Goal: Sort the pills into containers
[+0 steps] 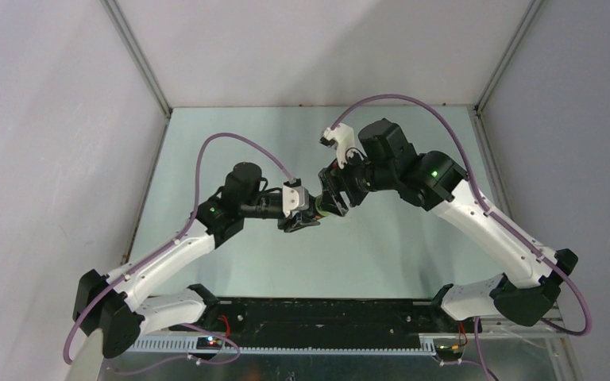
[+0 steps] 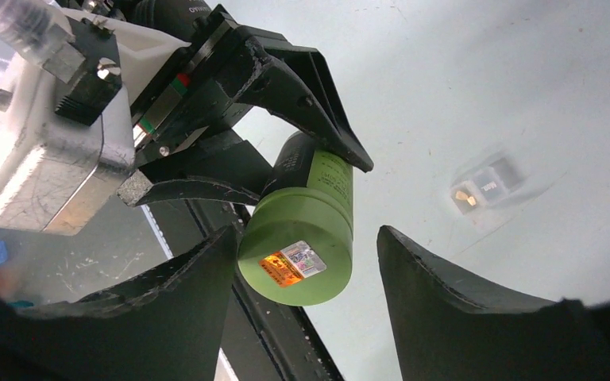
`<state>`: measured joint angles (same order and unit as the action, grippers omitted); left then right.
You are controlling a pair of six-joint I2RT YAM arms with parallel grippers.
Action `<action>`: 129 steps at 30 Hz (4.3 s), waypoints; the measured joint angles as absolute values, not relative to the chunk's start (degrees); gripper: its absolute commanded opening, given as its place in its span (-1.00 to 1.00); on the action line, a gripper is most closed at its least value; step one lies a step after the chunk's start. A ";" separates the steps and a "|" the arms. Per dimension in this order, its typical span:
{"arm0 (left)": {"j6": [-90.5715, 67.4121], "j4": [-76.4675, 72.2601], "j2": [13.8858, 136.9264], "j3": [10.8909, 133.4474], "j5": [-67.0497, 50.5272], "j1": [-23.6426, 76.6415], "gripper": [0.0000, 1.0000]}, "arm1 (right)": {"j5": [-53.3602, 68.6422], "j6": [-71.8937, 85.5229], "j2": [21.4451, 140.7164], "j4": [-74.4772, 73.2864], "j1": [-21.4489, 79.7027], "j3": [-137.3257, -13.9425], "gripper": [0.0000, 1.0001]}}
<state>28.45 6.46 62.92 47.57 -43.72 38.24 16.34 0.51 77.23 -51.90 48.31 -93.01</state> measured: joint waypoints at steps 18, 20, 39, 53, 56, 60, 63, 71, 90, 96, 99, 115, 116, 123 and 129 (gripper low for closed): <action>27.73 4.54 62.48 47.55 -38.52 37.39 -1.00 | -0.60 30.94 80.31 -52.34 51.40 -96.47 0.18; 27.31 3.62 62.43 47.55 -37.91 37.28 -1.00 | -3.90 37.01 79.99 -52.01 51.96 -96.36 0.56; 27.42 2.07 61.56 47.57 -40.27 38.02 -1.00 | 10.72 10.94 71.44 -47.53 47.22 -90.11 0.99; 27.46 5.19 61.89 47.59 -42.70 38.02 -1.00 | 11.46 -3.53 75.00 -53.15 50.94 -91.46 0.26; 27.49 5.69 62.08 47.90 -43.57 38.02 -1.00 | 9.93 -2.70 74.56 -49.32 52.40 -90.45 0.10; 27.46 6.63 62.50 48.49 -44.16 37.93 -1.00 | 7.68 -0.67 74.37 -46.89 53.63 -89.76 -0.16; 27.46 6.63 62.59 48.53 -44.01 37.82 -1.00 | 6.42 2.07 74.43 -46.70 53.87 -89.65 -0.41; 27.18 6.42 62.54 48.18 -39.11 37.41 -1.00 | -5.10 22.92 76.97 -47.00 54.98 -90.76 -0.52; 26.50 1.39 59.31 46.89 -37.93 37.91 -1.00 | -3.29 26.44 71.13 -43.16 54.68 -85.34 0.83; 26.57 2.35 59.31 46.89 -39.24 37.91 -1.00 | 3.14 12.95 68.58 -44.53 54.57 -85.41 0.73; 26.61 3.53 59.31 46.89 -40.25 37.91 -1.00 | 4.14 9.23 68.66 -45.56 54.57 -85.52 0.58; 26.94 7.16 61.21 48.18 -43.24 37.78 -1.00 | 4.56 5.54 71.81 -46.46 54.52 -87.07 -0.16; 26.94 7.22 61.23 48.18 -43.16 37.76 -1.00 | 4.36 5.96 72.03 -46.46 54.50 -87.20 -0.28; 24.91 5.37 61.23 47.94 -39.07 37.69 -1.00 | -2.59 15.05 74.11 -46.57 55.13 -89.08 -0.47; 24.36 3.29 61.23 47.57 -35.92 37.69 -1.00 | -8.95 28.80 74.28 -47.68 55.33 -89.25 0.56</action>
